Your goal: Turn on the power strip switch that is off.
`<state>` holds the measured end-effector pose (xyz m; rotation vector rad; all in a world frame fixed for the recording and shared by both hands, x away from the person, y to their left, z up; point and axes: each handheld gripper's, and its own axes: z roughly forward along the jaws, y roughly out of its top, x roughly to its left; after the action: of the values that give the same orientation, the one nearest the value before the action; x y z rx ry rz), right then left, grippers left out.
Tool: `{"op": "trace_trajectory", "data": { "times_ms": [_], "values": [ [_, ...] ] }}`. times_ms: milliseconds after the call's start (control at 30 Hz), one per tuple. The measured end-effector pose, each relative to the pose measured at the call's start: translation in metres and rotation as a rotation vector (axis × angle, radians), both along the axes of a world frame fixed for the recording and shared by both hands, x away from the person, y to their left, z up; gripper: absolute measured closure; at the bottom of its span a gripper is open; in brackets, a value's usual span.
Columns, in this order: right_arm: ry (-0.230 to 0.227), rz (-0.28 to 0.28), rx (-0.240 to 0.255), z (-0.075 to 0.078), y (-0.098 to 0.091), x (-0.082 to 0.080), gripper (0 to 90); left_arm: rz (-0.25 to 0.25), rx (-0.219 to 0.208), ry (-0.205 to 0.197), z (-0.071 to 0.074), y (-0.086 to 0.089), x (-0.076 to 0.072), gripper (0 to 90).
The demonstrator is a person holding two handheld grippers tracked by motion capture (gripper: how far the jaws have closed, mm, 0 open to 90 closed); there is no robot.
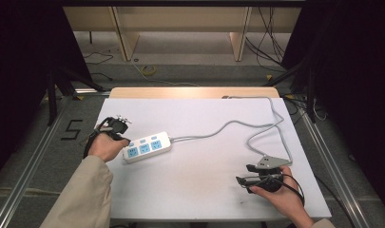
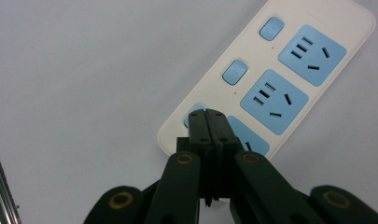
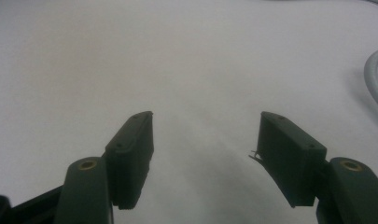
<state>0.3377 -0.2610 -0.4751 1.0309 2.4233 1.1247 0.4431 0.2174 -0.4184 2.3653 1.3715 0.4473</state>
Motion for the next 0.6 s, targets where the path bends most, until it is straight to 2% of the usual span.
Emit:
{"op": "trace_trajectory", "data": {
  "times_ms": [600],
  "values": [
    [0.001,-0.001,0.003,0.0003,-0.0009,0.0004,37.1,-0.003,0.027,0.010,-0.0013,0.0032,0.0054,89.9]
  ]
}}
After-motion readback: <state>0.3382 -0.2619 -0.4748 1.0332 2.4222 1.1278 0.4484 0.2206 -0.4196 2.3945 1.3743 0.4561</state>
